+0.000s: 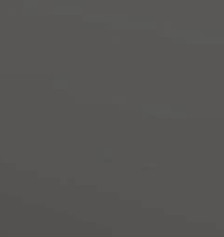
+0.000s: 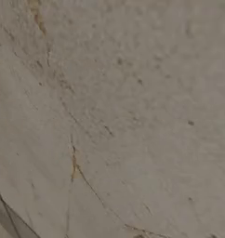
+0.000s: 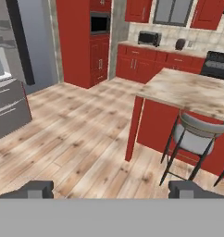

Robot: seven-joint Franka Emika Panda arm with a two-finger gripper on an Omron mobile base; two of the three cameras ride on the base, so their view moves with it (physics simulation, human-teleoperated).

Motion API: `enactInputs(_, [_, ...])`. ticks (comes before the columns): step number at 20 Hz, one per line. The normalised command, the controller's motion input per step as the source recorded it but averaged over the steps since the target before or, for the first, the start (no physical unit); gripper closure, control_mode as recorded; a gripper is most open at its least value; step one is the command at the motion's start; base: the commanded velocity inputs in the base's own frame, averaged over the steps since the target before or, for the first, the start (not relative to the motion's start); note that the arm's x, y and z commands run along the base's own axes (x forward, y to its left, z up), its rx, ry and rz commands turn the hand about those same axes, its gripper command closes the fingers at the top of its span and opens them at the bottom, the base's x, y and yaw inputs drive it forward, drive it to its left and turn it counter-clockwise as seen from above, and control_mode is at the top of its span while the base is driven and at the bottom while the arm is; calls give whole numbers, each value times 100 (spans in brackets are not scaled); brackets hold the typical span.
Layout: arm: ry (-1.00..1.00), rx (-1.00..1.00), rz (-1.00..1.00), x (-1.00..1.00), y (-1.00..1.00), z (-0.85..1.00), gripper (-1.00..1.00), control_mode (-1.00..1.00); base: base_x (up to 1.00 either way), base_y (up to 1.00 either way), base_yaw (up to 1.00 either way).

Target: Transport the fish and onion to the fridge. Place the fish on the rack containing meat and place the onion on the rack containing the vegetable, ensuring meats and vegetables are on different racks.

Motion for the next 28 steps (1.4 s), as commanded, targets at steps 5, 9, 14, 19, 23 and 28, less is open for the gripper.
enactInputs(5, [0,0,0,0,0,0,-100,100,-34,-100,-13])
enactInputs(9, [0,0,0,0,0,0,-100,100,-28,-100,-11])
enactInputs(14, [0,0,0,0,0,0,-100,100,-13,-100,-9])
enactInputs(19, [0,0,0,0,0,0,-100,100,-6,-100,-11])
enactInputs(23, [0,0,0,0,0,0,-100,100,-2,-100,-10])
enactInputs(28, [0,0,0,0,0,0,-100,100,10,-100,-1])
